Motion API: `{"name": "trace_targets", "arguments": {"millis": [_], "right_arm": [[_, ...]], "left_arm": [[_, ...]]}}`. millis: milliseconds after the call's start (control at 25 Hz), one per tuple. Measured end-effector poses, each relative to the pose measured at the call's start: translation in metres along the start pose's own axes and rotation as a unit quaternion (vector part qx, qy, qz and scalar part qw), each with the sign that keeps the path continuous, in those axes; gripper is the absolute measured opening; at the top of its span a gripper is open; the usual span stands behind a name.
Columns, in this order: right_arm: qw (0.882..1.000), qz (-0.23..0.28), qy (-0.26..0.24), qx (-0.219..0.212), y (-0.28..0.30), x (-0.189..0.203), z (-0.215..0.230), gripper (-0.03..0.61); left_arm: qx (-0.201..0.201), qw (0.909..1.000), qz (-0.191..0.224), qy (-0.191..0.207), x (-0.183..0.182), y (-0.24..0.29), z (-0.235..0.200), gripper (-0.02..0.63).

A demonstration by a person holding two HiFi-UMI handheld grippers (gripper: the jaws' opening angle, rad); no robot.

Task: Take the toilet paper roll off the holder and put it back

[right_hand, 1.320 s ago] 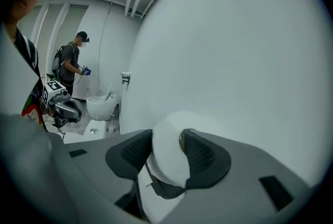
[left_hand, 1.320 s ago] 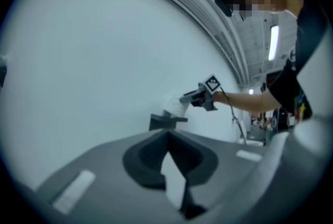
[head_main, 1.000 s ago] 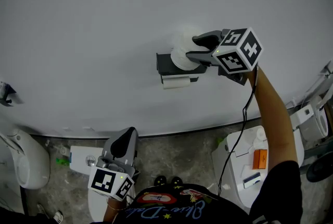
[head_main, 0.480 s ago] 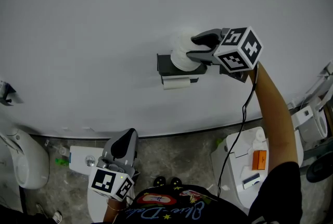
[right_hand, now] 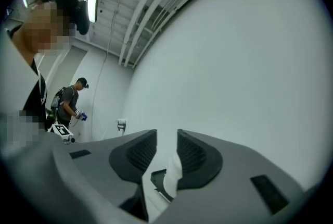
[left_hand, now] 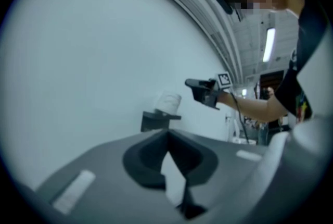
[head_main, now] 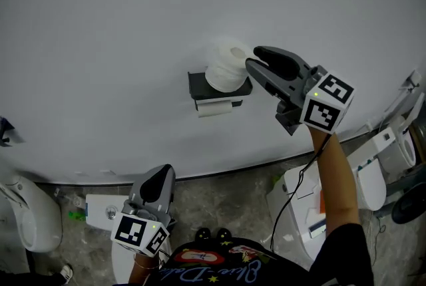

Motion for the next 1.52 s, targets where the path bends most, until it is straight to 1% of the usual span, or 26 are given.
{"name": "trace_targets", "arguments": {"millis": [40, 80, 160, 280, 360, 520, 600, 680, 840, 1080, 1320, 1520], "right_arm": [[1.0, 0.019, 0.005, 0.012, -0.009, 0.007, -0.007, 0.091], [0.999, 0.035, 0.009, 0.026, -0.017, 0.014, -0.014, 0.049], [0.997, 0.057, 0.025, 0.048, -0.032, 0.033, -0.026, 0.023], [0.994, 0.065, 0.062, 0.062, -0.048, 0.071, -0.046, 0.015], [0.99, 0.069, 0.095, 0.081, -0.058, 0.098, -0.058, 0.014], [0.97, 0.101, 0.186, 0.124, -0.074, 0.14, -0.083, 0.014], [0.962, 0.111, 0.206, 0.139, -0.077, 0.151, -0.094, 0.014], [0.957, 0.115, 0.219, 0.148, -0.079, 0.16, -0.102, 0.014], [0.954, 0.115, 0.228, 0.161, -0.081, 0.167, -0.108, 0.014], [0.95, 0.113, 0.235, 0.17, -0.083, 0.166, -0.112, 0.015], [0.958, 0.108, 0.215, 0.156, -0.073, 0.16, -0.115, 0.015], [0.959, 0.106, 0.211, 0.158, -0.072, 0.156, -0.115, 0.014]], "left_arm": [[0.005, 1.0, 0.001, 0.004, -0.002, 0.003, 0.001, -0.002], [0.01, 0.9999, 0.002, 0.008, -0.004, 0.006, 0.002, -0.002], [0.018, 0.9997, 0.007, 0.014, -0.007, 0.014, 0.004, -0.002], [0.029, 0.9993, 0.01, 0.02, -0.01, 0.024, 0.007, -0.002], [0.035, 0.9991, 0.008, 0.021, -0.01, 0.028, 0.009, -0.002], [0.047, 0.9987, 0.003, 0.017, -0.006, 0.034, 0.015, -0.002], [0.05, 0.9986, 0.002, 0.015, -0.005, 0.035, 0.017, -0.002], [0.05, 0.9986, 0.001, 0.014, -0.004, 0.035, 0.018, -0.002], [0.047, 0.9988, 0.002, 0.012, -0.004, 0.034, 0.017, -0.002], [0.044, 0.999, 0.002, 0.009, -0.003, 0.029, 0.018, -0.002], [0.038, 0.9992, 0.003, 0.011, -0.005, 0.026, 0.012, -0.002], [0.035, 0.9994, -0.001, 0.009, -0.003, 0.023, 0.01, -0.002]]}}
Point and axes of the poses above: the fingertips, and each gripper's own axes: y forward along the fingers, z to its right, x out of its underside, the point moved 9 cm from there along -y, backward along the fingers, and after that the axes turned 7 degrees about -x, right-handed, at the moved point
